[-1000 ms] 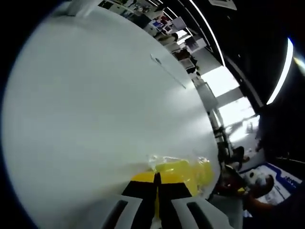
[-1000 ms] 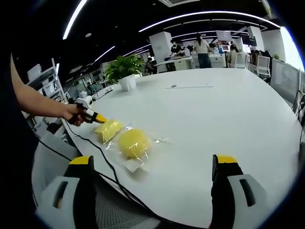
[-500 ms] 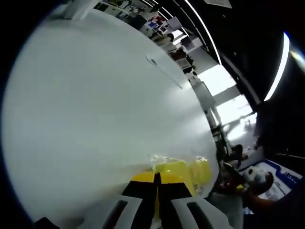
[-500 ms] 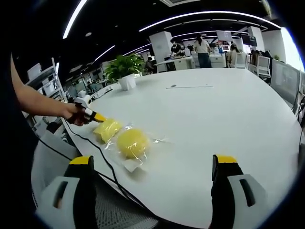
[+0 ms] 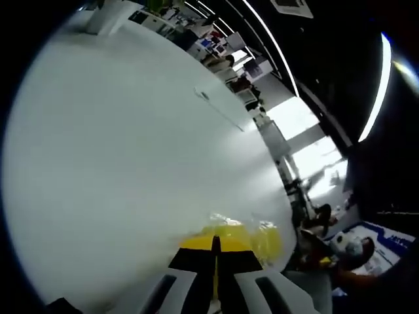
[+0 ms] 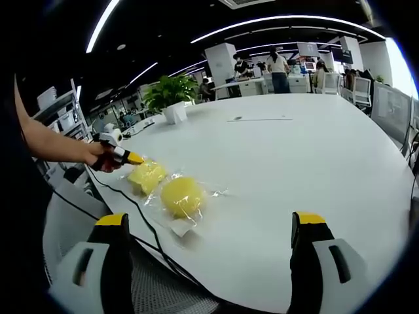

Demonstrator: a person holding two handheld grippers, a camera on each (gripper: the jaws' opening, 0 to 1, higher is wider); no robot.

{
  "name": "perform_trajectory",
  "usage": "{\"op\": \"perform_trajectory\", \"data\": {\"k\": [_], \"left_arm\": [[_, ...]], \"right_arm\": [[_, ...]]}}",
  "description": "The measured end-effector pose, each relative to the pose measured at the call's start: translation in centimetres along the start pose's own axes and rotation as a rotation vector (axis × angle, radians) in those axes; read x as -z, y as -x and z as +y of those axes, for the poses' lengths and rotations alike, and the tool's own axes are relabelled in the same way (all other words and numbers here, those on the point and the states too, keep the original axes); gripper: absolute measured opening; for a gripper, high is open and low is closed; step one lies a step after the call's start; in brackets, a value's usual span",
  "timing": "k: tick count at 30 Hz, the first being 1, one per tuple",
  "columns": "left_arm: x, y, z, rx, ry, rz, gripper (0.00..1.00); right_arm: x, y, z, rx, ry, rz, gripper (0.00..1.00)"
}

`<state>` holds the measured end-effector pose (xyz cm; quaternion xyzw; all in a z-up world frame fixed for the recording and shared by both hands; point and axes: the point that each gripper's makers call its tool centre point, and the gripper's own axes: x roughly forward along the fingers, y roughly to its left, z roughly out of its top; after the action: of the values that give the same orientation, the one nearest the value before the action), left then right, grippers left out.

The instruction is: Compare the silicone blocks by pressing each to a similar depth, holding the contact briefly, and releasing to observe deformation and rebound differences across the visible hardness samples.

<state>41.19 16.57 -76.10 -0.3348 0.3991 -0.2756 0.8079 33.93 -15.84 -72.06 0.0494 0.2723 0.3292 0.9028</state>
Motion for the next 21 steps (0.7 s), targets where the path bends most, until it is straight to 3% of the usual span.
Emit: {"op": "perform_trajectory", "data": {"k": [4,7,21], "left_arm": [[-0.6,0.4,-1.8,0.037,-0.048,-0.040,0.00],[-1.2,0.6,-2.6,0.020,-0.151,-0.072,0.00],[-2.5,1.9,-6.1,0.072,-0.266,-0.133,0.00]], "right_arm": [[0.0,0.0,0.2,0.001,-0.003,-0.003,0.96],[0.1,0.0,0.3,0.000,-0.006,-0.004,0.96],[0.2,0.3,0.7,0.001,-0.009,-0.012,0.96]]}}
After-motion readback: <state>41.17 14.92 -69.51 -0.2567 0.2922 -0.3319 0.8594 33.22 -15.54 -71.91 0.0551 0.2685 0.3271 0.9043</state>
